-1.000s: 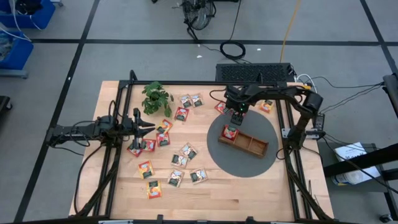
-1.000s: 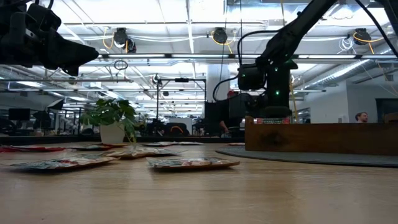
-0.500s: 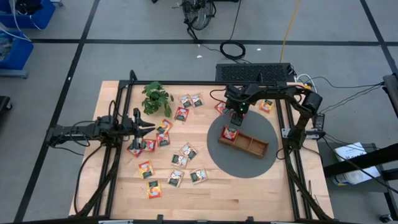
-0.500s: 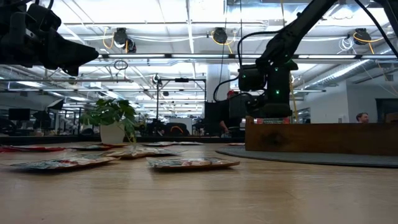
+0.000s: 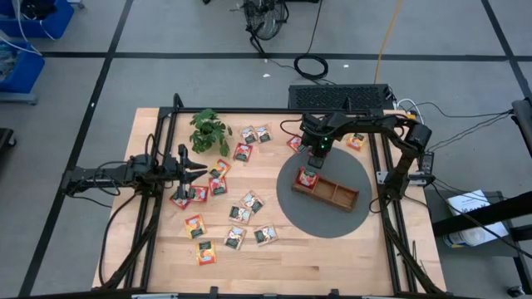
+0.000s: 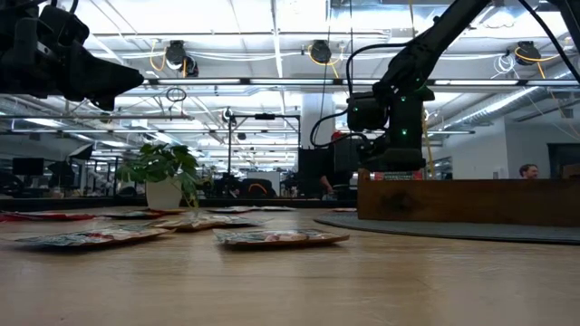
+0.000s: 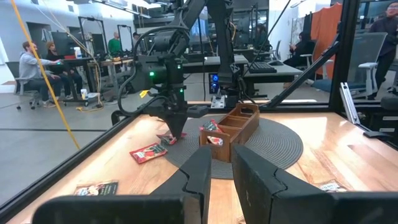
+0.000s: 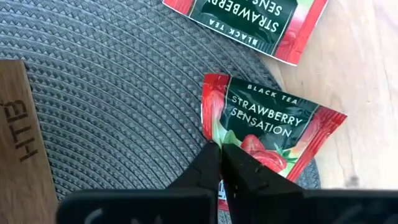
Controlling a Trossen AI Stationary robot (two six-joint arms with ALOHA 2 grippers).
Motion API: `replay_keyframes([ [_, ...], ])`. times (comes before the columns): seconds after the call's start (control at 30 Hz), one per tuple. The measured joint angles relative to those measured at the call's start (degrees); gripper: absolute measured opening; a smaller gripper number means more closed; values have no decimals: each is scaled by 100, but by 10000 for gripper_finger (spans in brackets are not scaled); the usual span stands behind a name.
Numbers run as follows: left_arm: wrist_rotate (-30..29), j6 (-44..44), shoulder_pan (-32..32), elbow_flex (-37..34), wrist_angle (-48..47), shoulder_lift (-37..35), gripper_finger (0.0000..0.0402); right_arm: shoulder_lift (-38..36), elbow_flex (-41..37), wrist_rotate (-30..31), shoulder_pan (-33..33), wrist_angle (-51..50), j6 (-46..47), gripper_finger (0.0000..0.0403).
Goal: Pick & Place Tea
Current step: Put the red tea bag into the left section of the wooden organizer
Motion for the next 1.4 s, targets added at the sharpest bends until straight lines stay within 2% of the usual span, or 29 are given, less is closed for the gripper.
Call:
replay_keyframes([
  [0.2, -1, 0, 1, 0, 2, 0, 72, -65, -3, 291, 81, 15, -110, 1],
  [0.37, -2, 0, 0, 0, 2, 2, 72, -406, -7, 475, 191, 19, -155, 1],
  [0.7, -2, 0, 2, 0, 1, 0, 72, -1596, -7, 459, 406, 19, 304, 0],
  [0.97, -2, 0, 2, 0, 2, 0, 72, -2465, -4, 427, 1151, 66, 716, 0],
  [1.23, -2, 0, 0, 0, 2, 0, 72, -2913, -4, -342, 2185, 435, 1169, 0],
  [1.4, -1, 0, 0, 0, 0, 1, 72, -3053, -234, -827, 2509, 779, 1553, 0],
])
